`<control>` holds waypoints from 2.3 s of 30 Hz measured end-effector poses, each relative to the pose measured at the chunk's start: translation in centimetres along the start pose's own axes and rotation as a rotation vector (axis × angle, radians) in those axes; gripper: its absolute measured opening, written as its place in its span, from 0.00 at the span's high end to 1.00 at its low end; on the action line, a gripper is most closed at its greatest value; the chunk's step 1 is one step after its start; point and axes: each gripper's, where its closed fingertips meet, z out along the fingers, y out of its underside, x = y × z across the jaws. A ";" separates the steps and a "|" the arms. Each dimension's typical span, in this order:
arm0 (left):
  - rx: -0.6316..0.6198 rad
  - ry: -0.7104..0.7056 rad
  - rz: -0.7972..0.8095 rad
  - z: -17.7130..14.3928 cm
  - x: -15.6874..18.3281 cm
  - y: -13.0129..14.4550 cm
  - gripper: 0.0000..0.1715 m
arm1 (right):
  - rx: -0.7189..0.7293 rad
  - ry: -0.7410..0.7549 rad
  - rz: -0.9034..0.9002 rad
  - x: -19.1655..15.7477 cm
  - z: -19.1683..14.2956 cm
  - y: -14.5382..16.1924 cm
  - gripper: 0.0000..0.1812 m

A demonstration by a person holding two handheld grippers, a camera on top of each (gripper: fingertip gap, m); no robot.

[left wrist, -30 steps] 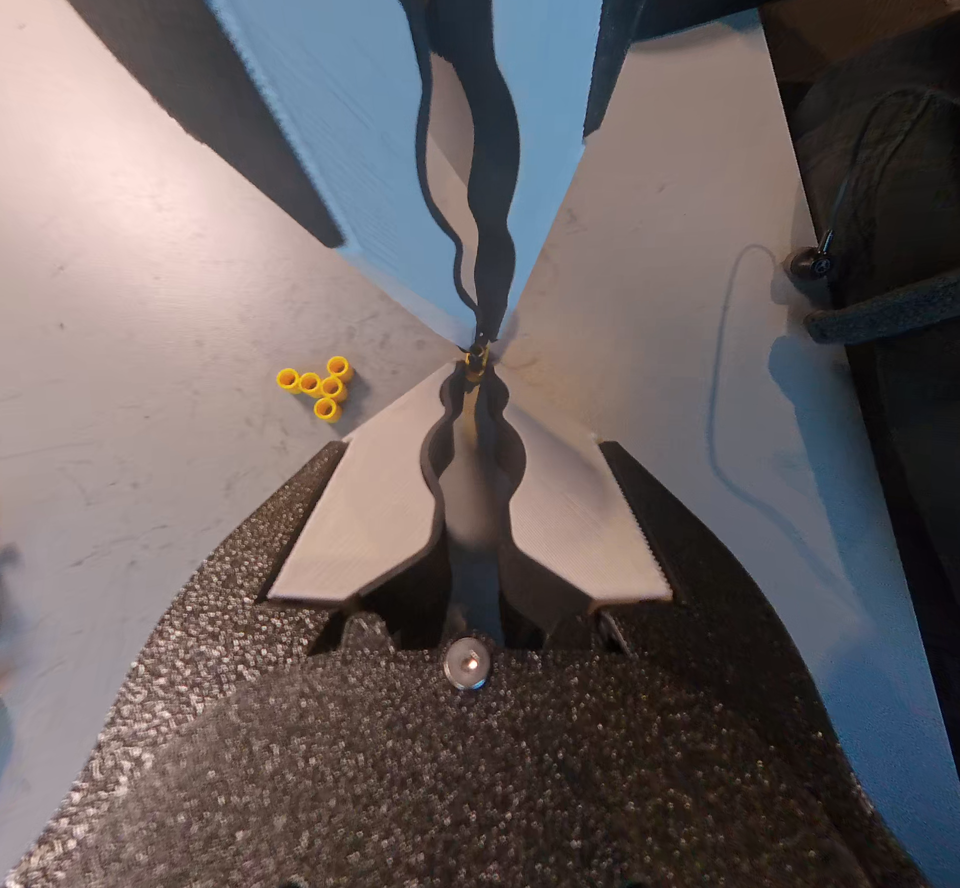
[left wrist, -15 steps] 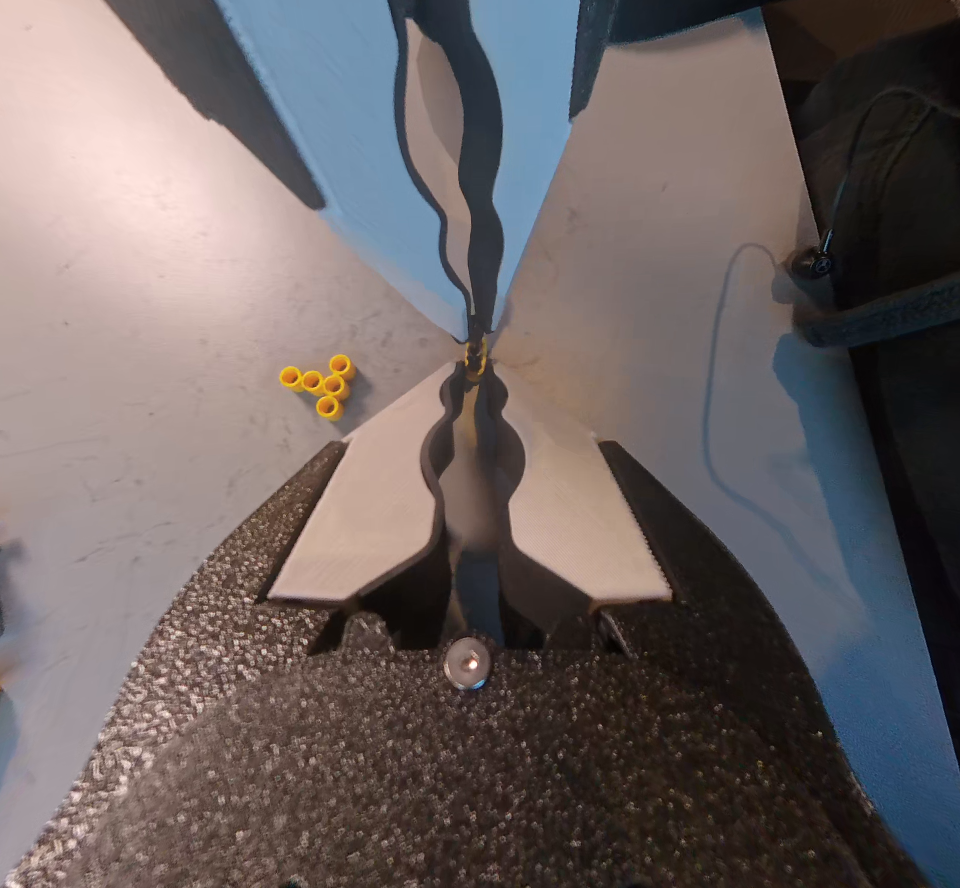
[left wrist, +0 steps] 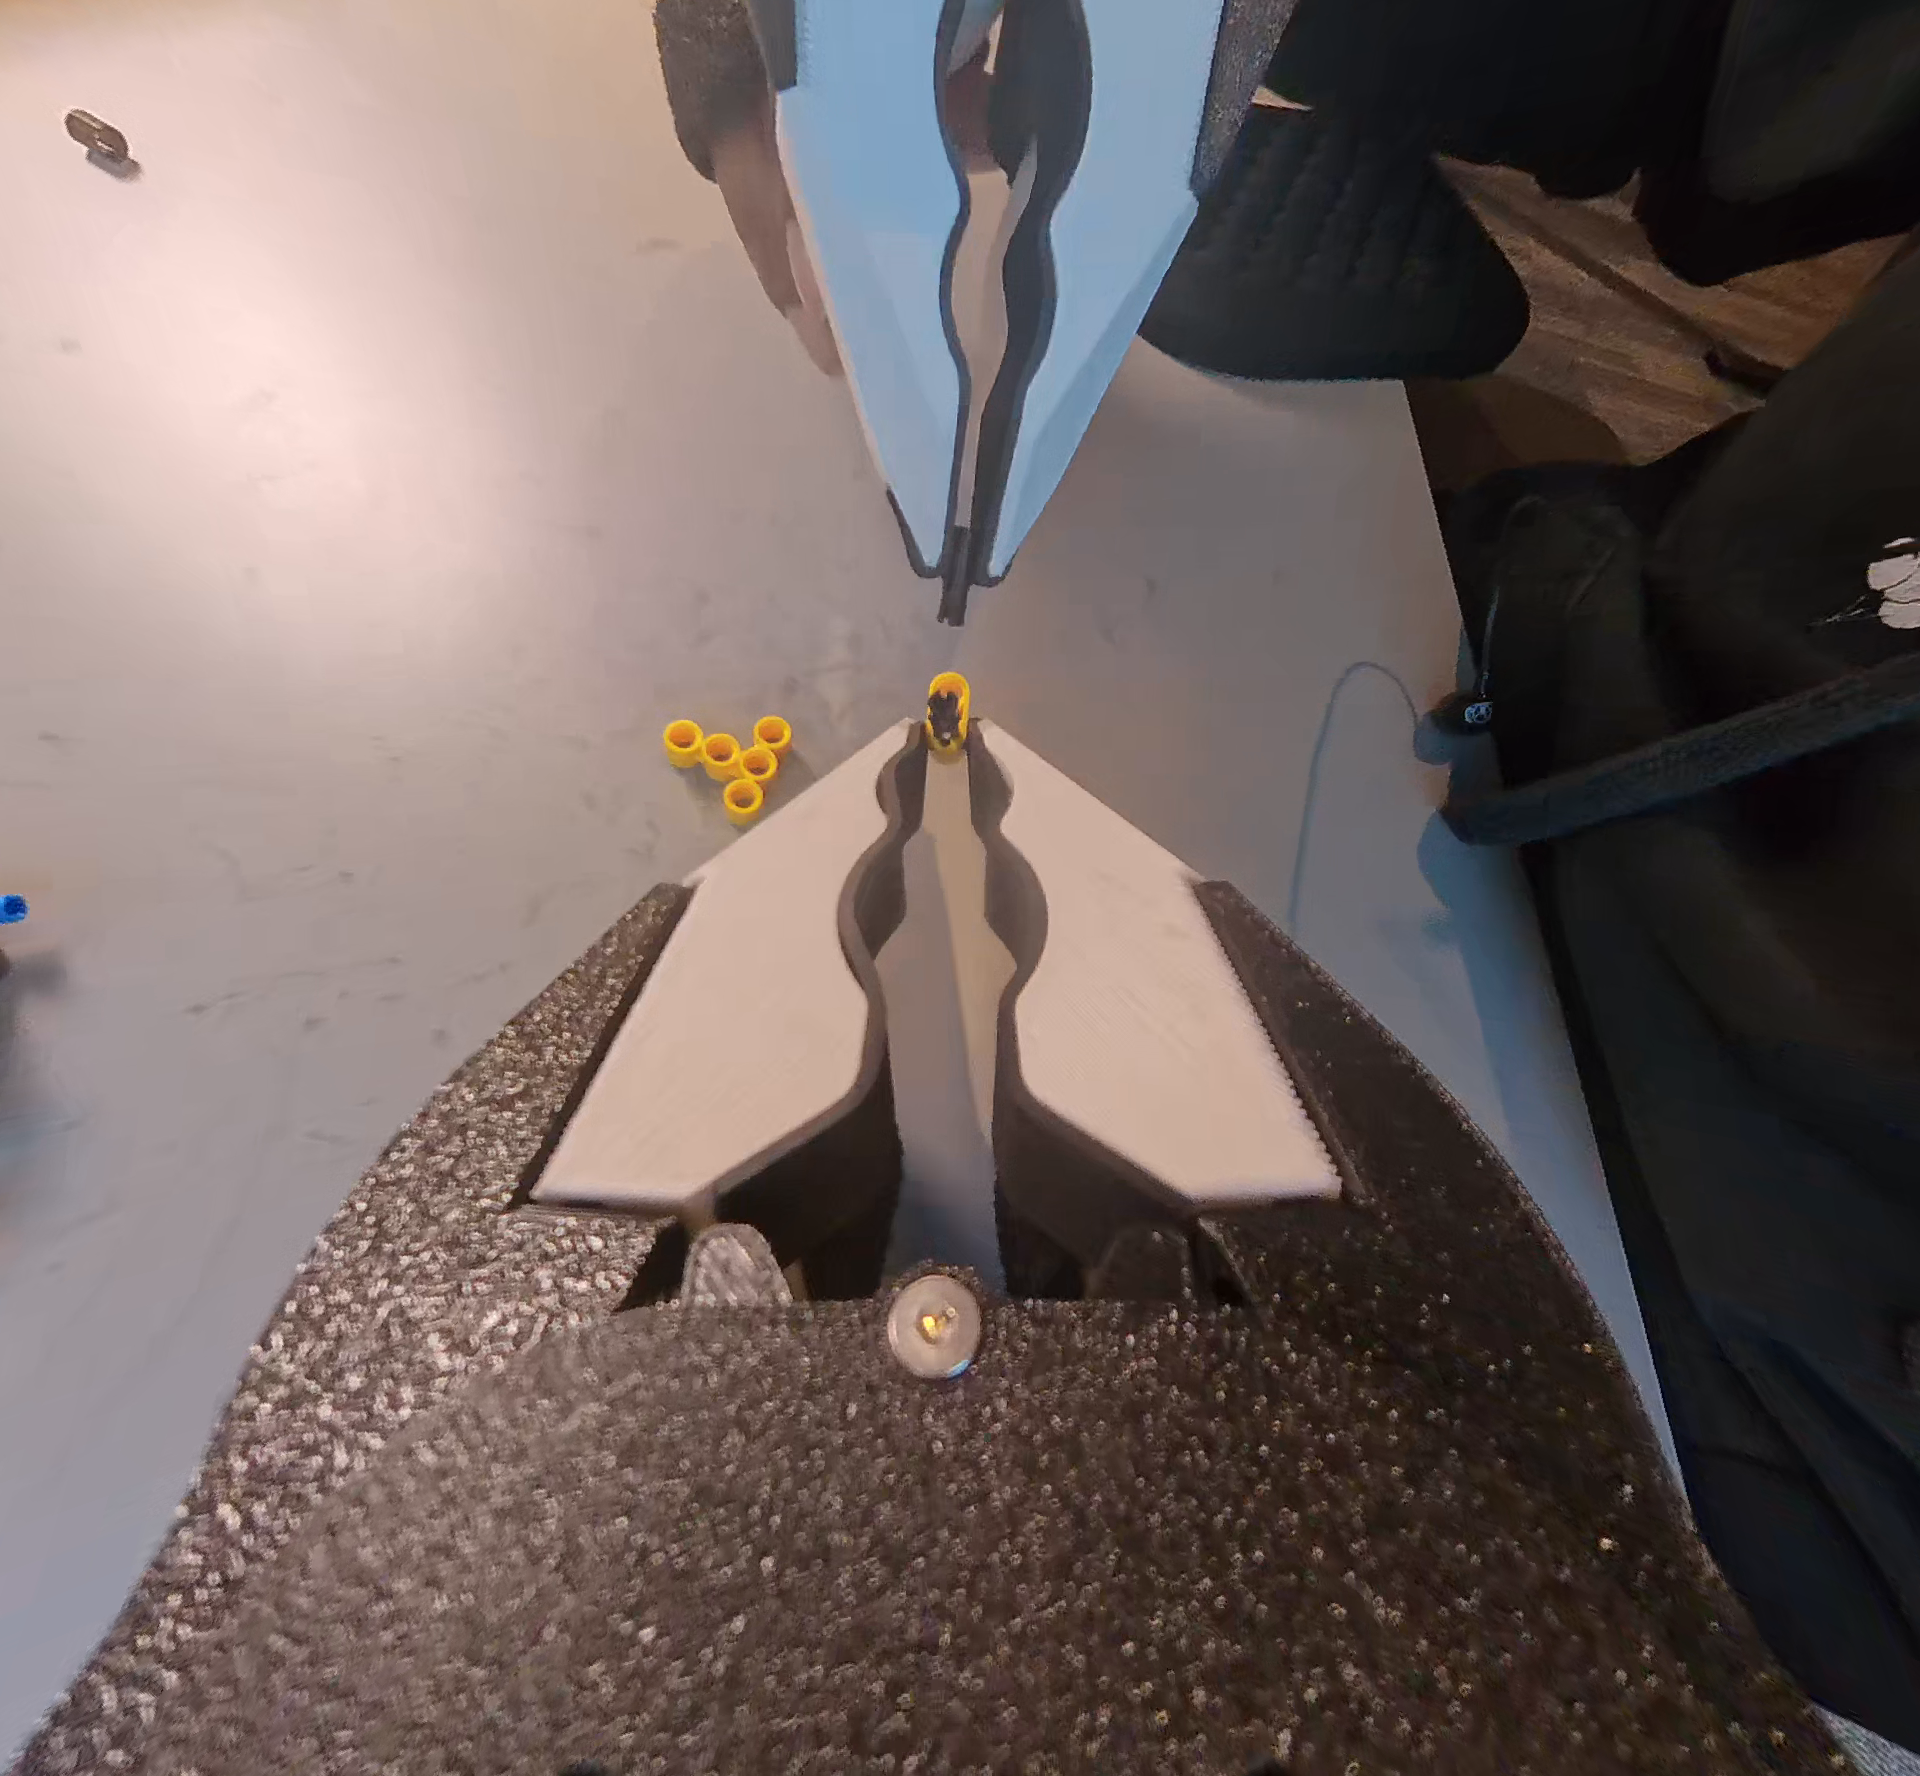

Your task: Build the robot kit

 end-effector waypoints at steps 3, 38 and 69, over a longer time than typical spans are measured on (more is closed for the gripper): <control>-0.017 -0.018 0.006 0.2 -0.2 0.2 0.96 | 0.014 -0.008 -0.001 0.0 0.2 -0.2 0.98; -0.178 -0.054 0.105 1.6 -0.5 2.4 0.96 | -0.563 -0.223 -0.183 -1.0 3.3 2.7 0.98; -0.177 -0.053 0.140 1.6 -0.5 2.5 0.96 | -0.551 -0.119 0.004 -0.3 3.3 4.4 0.98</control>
